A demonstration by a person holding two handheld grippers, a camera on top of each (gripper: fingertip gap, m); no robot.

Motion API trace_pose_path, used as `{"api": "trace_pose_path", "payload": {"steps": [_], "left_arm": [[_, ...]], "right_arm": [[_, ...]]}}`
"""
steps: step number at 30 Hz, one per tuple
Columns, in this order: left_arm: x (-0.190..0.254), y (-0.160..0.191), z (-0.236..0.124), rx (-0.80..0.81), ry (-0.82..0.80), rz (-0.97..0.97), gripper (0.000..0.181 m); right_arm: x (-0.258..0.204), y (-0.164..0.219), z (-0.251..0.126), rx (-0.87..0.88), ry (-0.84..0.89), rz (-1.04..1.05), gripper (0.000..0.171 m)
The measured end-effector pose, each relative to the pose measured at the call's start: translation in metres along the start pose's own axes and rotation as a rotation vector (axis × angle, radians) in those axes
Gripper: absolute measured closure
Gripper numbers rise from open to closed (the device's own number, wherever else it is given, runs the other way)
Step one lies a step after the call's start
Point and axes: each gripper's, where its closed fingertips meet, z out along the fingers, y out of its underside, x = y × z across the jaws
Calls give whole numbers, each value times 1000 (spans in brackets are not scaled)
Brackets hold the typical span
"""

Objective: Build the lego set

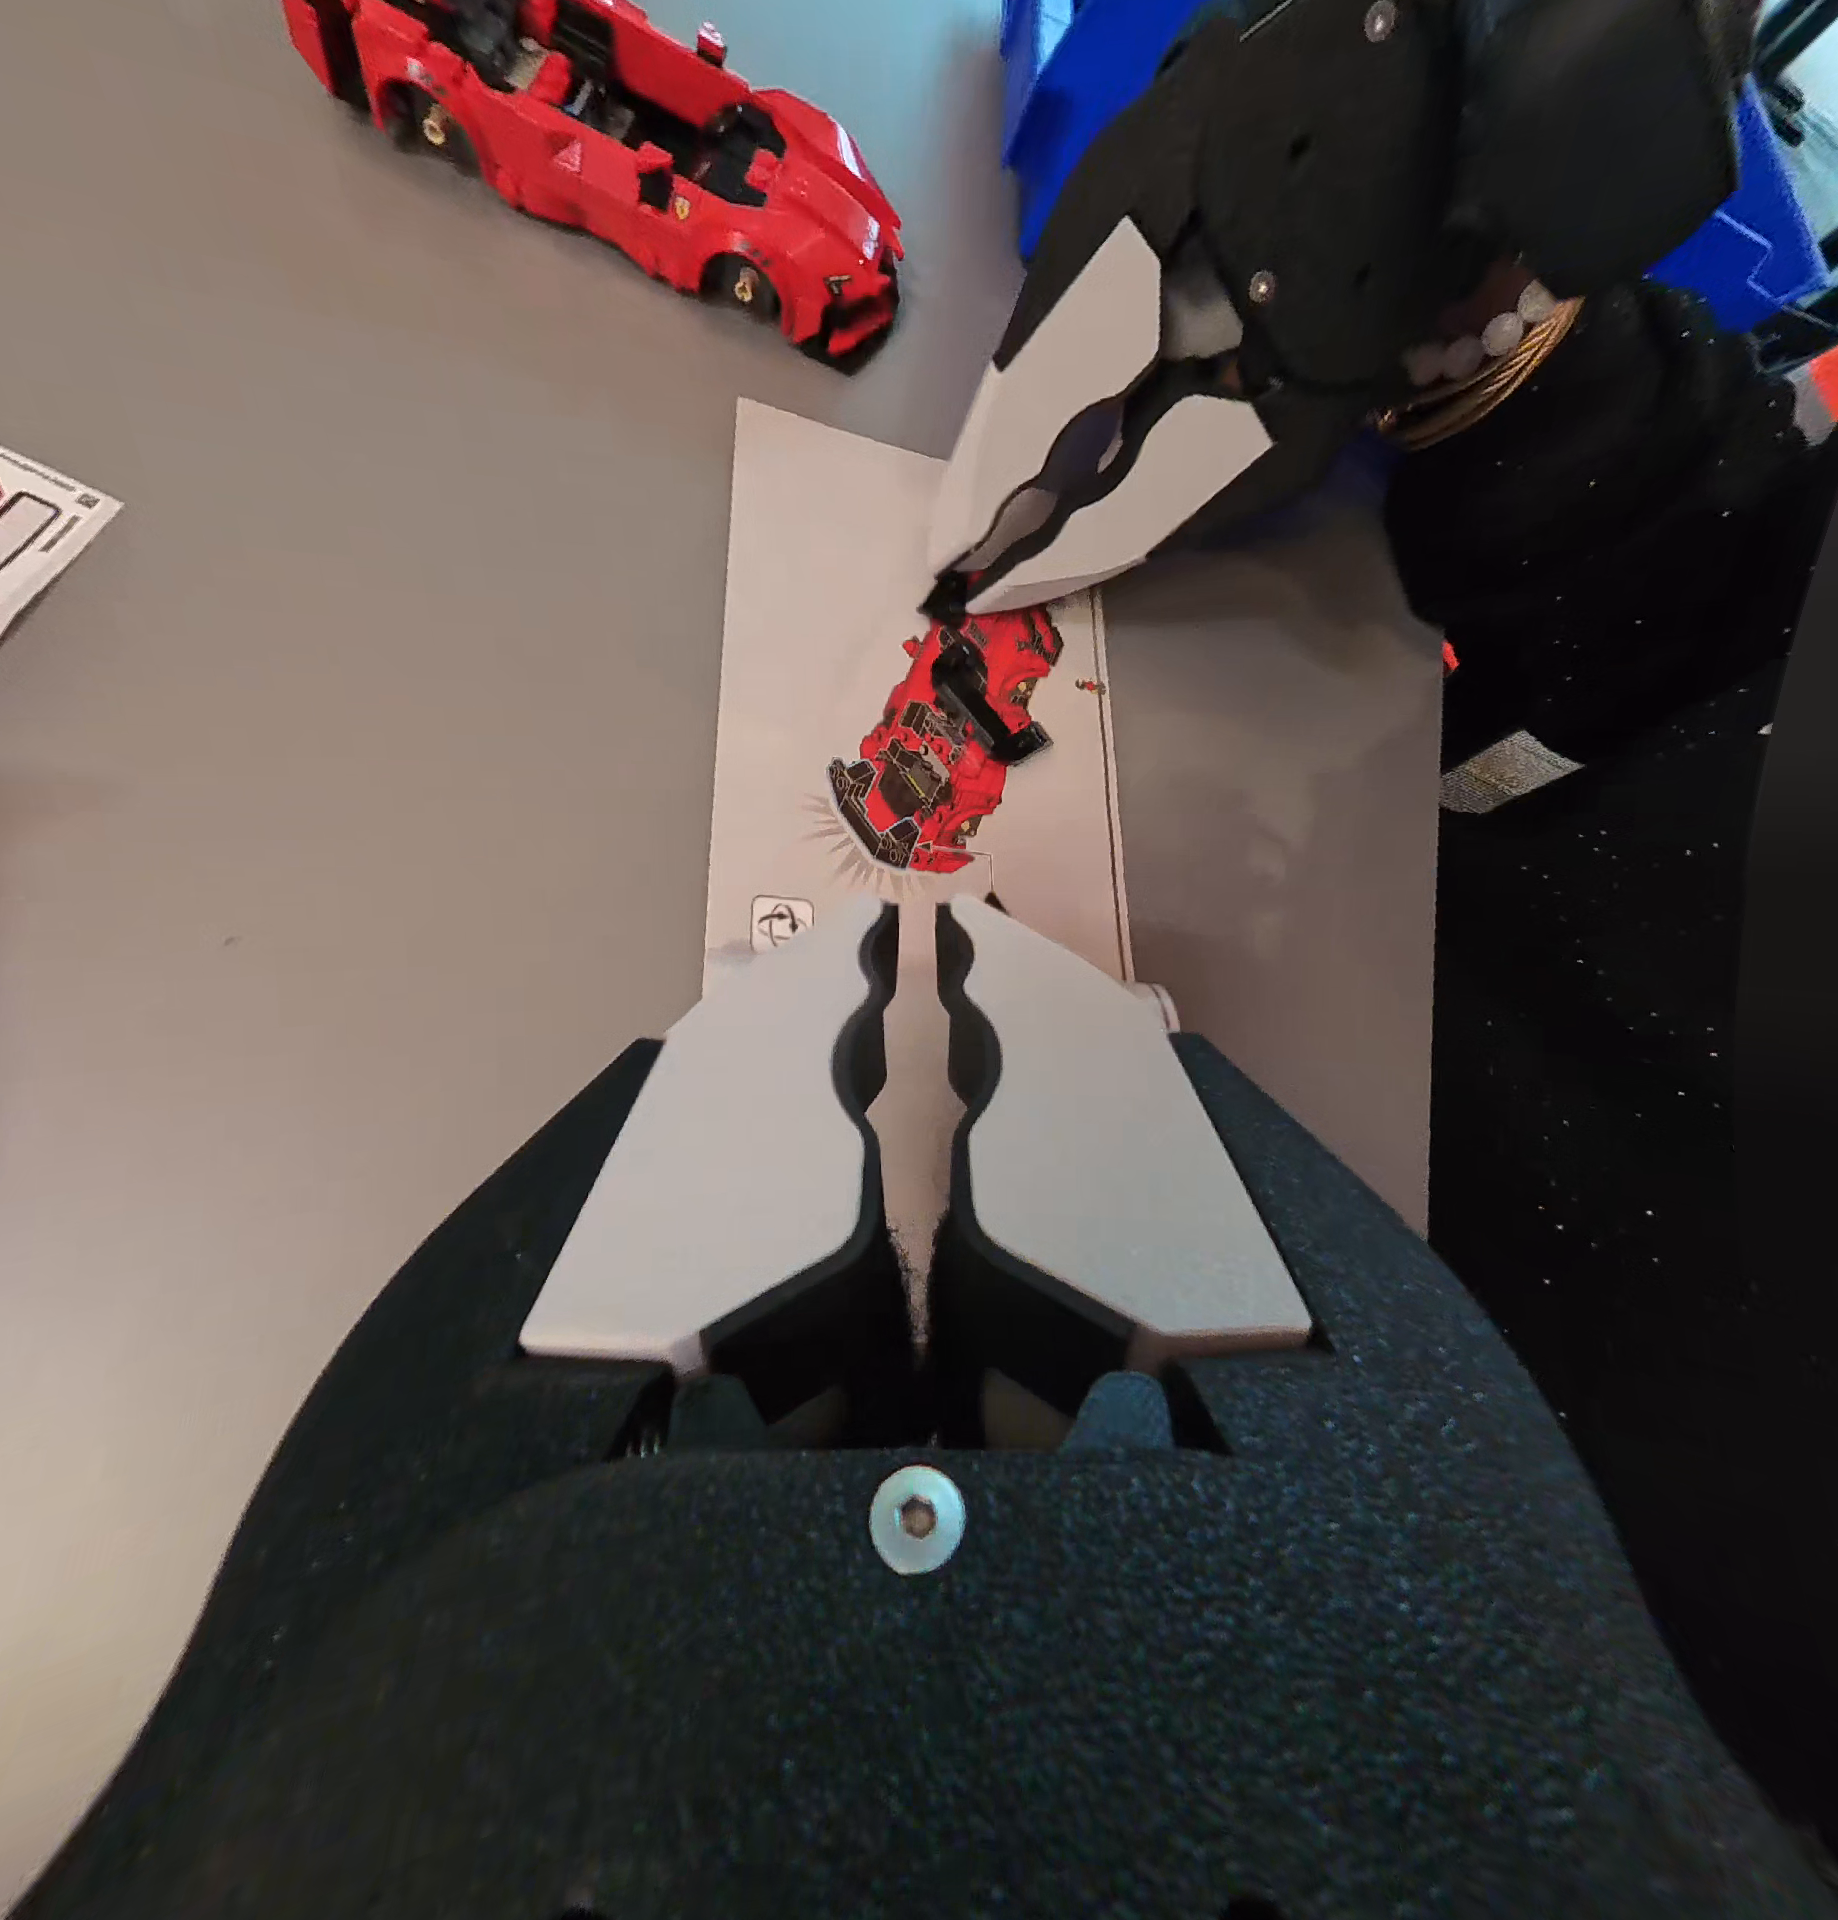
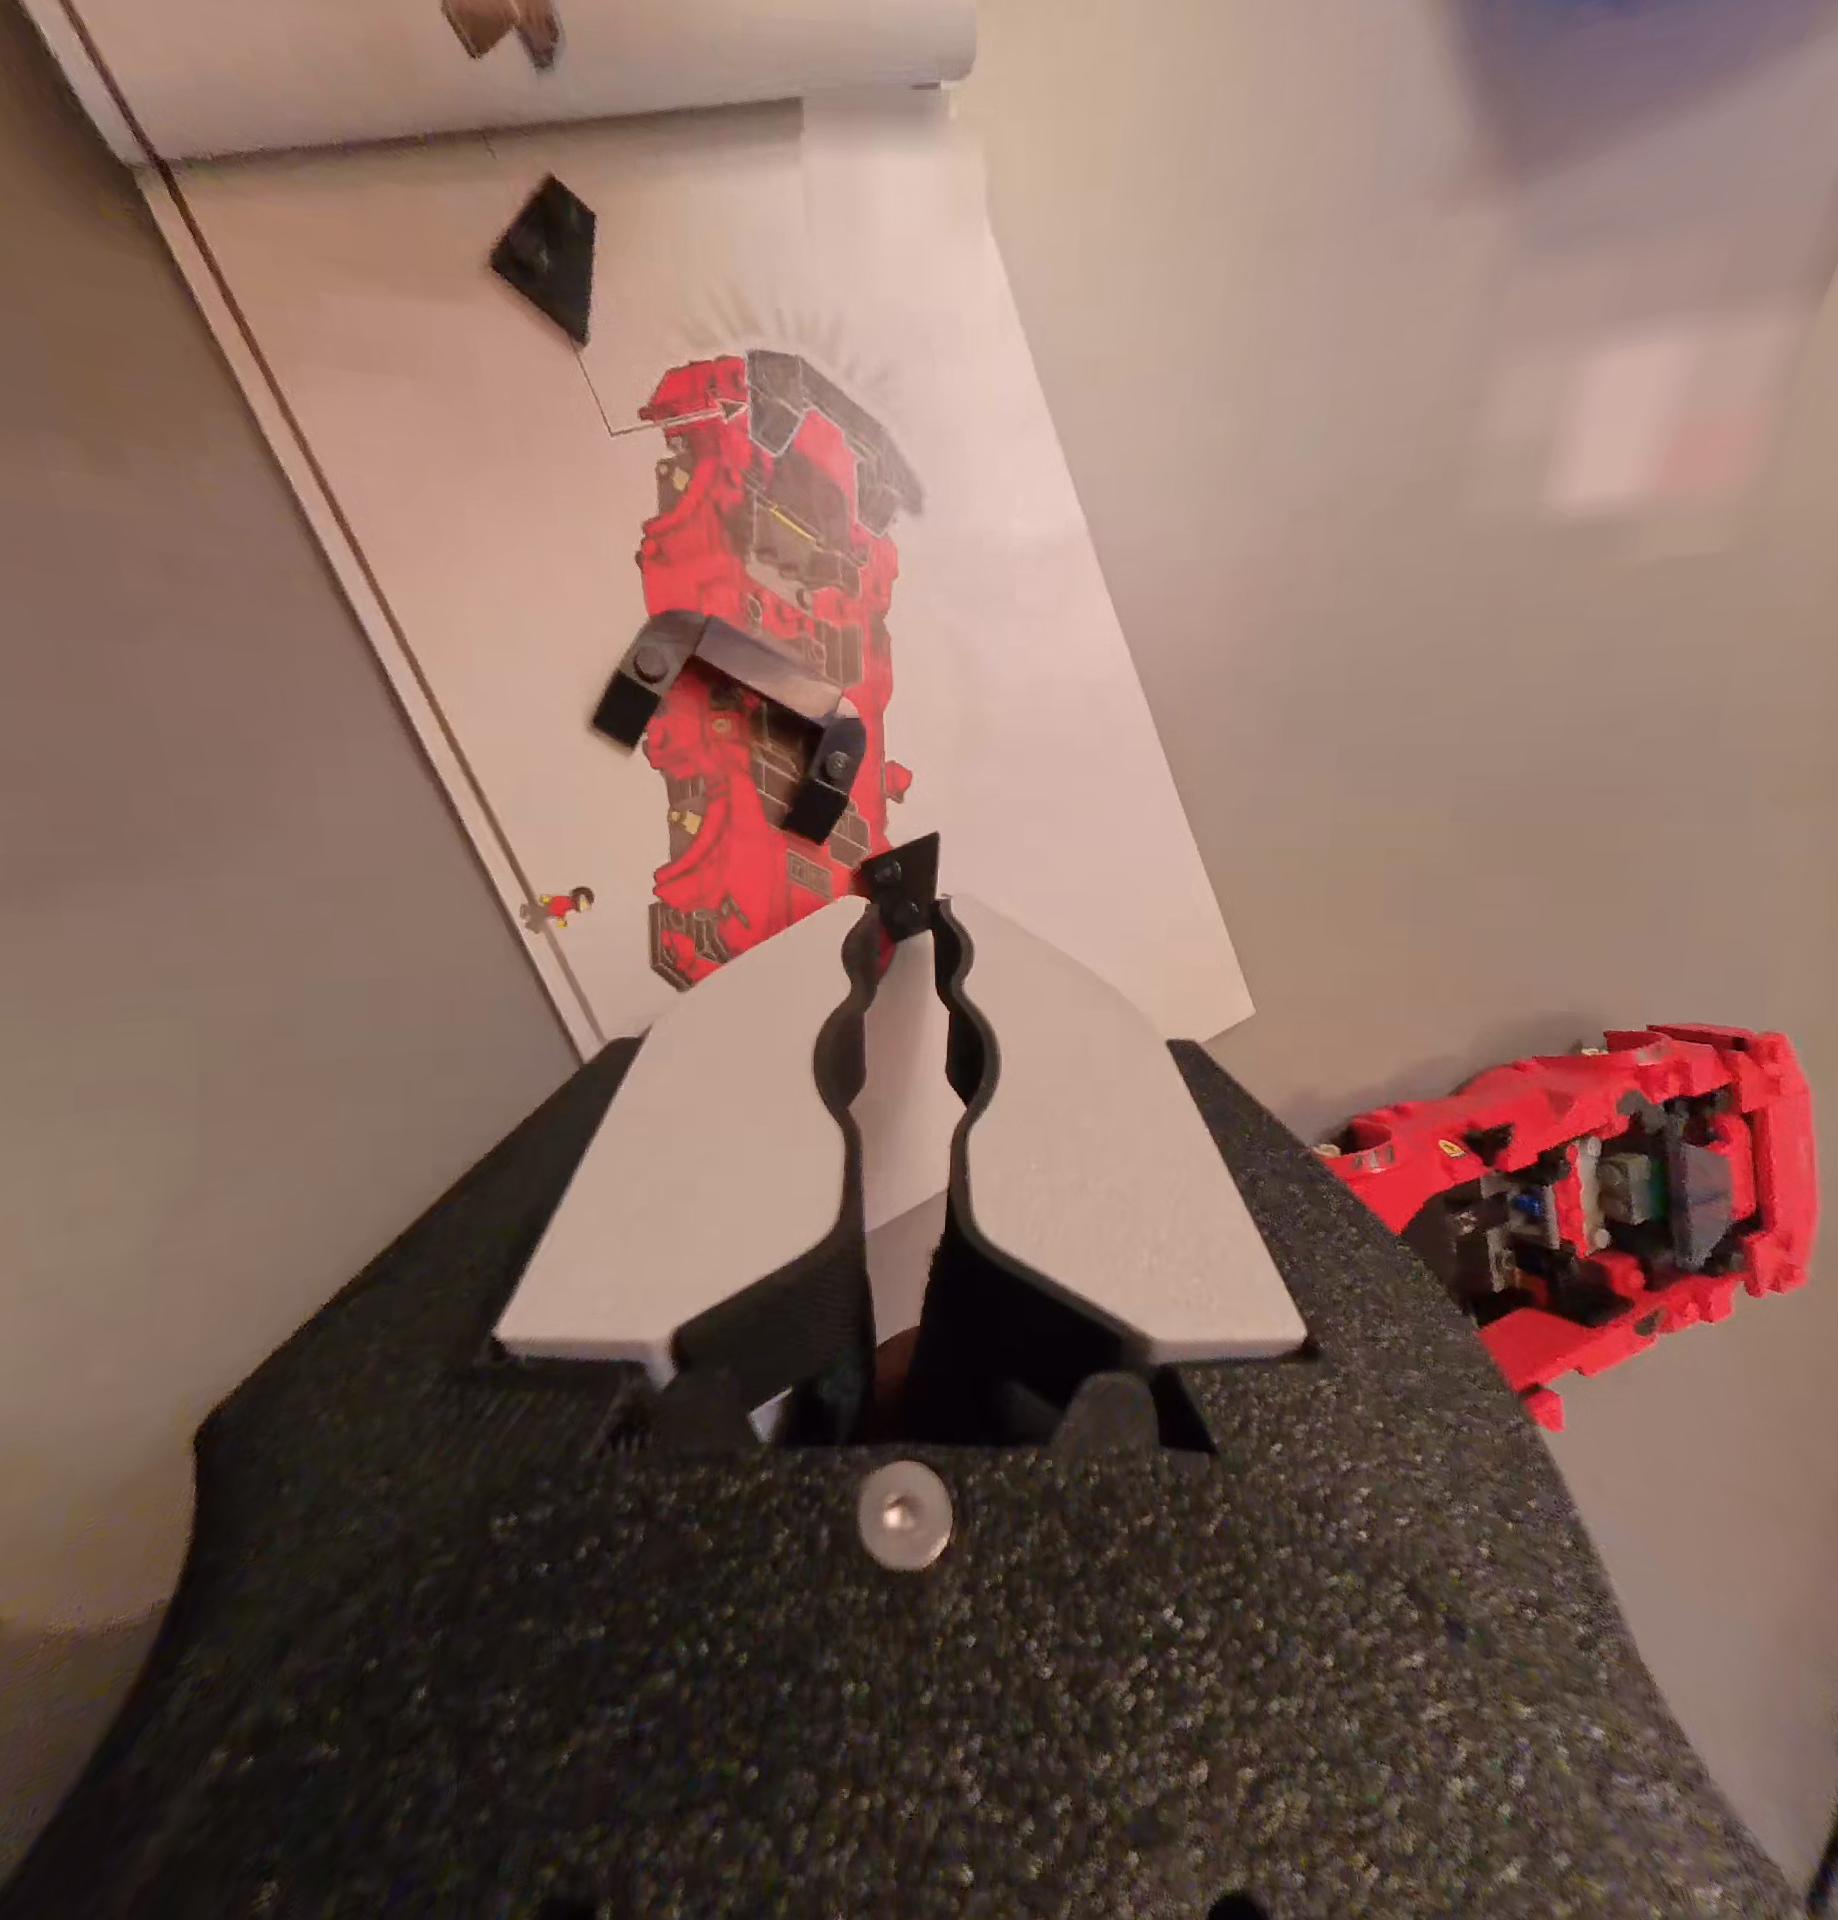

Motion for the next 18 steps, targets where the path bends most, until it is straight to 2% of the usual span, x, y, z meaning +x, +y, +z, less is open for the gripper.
{"api": "trace_pose_path", "payload": {"steps": [10, 18], "left_arm": [[4, 11, 1, 21, 14, -11, 175], [14, 16, 22, -41, 46, 25, 175]], "right_arm": [[-37, -18, -9, 65, -125, 11, 161], [-11, -5, 0, 48, -106, 45, 161]]}}
